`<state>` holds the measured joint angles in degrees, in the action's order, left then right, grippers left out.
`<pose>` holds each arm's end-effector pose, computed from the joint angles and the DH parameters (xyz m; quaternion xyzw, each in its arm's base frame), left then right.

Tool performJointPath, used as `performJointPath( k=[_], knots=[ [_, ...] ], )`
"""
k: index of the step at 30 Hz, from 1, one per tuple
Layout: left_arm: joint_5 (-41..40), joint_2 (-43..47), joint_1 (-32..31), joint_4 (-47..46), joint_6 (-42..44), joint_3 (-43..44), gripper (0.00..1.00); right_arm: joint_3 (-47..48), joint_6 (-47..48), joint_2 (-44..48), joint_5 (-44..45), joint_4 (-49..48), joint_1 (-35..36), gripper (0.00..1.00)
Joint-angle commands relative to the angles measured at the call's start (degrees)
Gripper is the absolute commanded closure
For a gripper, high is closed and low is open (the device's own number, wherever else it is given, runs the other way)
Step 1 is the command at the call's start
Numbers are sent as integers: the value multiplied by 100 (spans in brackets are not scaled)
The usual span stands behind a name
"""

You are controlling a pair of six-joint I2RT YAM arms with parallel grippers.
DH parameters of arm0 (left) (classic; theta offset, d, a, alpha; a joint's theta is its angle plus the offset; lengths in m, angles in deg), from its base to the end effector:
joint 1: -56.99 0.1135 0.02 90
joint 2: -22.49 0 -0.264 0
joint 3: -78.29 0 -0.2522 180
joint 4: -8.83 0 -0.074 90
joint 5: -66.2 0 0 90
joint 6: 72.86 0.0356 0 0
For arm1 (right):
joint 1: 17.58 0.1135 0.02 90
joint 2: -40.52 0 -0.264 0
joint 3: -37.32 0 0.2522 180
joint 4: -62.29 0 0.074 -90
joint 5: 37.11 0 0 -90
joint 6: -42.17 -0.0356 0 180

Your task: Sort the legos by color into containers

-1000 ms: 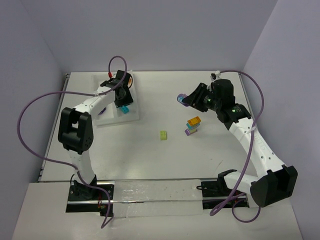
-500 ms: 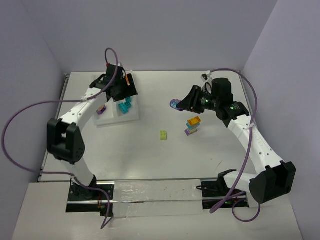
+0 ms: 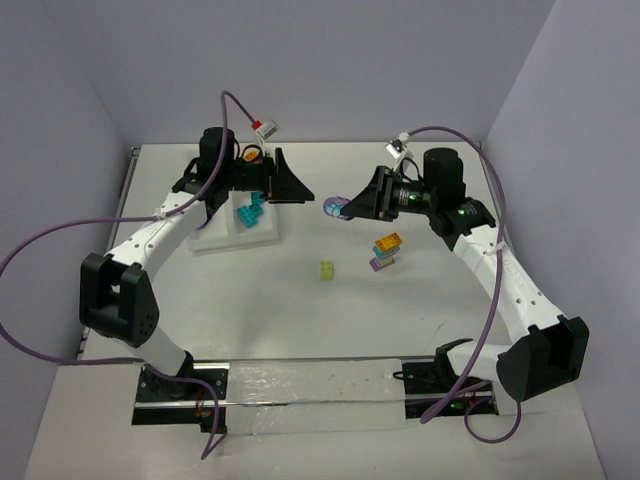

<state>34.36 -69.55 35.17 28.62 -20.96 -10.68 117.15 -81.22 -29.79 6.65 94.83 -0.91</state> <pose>0.3307 -0.1650 0.3399 0.1714 0.7512 -0.5944 0.2302 0.2518 0.1022 0.3652 -0.1028 0.7904 0.5114 0.3213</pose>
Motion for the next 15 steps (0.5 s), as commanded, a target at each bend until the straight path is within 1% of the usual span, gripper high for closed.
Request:
performJointPath(
  k=[1, 4, 5, 6, 9, 15],
  knots=[
    [920, -108, -177, -722, -459, -13, 4, 429, 188, -145, -255, -256, 116, 100],
    [1136, -121, -244, -1524, -996, -185, 4, 451, 166, -202, -291, -313, 143, 100],
    [1149, -122, -249, -1580, -1034, -198, 5, 451, 169, -204, -298, -315, 146, 100],
    [1224, -134, -283, -1879, -1237, -271, 5, 451, 183, -214, -303, -326, 164, 100],
    [1335, -190, -404, -2385, -1590, -367, 6, 467, 192, -254, -325, -349, 212, 100],
    [1426, -374, -611, -2929, -2041, -371, 11, 617, 332, -352, -377, -181, 283, 100]
  ],
)
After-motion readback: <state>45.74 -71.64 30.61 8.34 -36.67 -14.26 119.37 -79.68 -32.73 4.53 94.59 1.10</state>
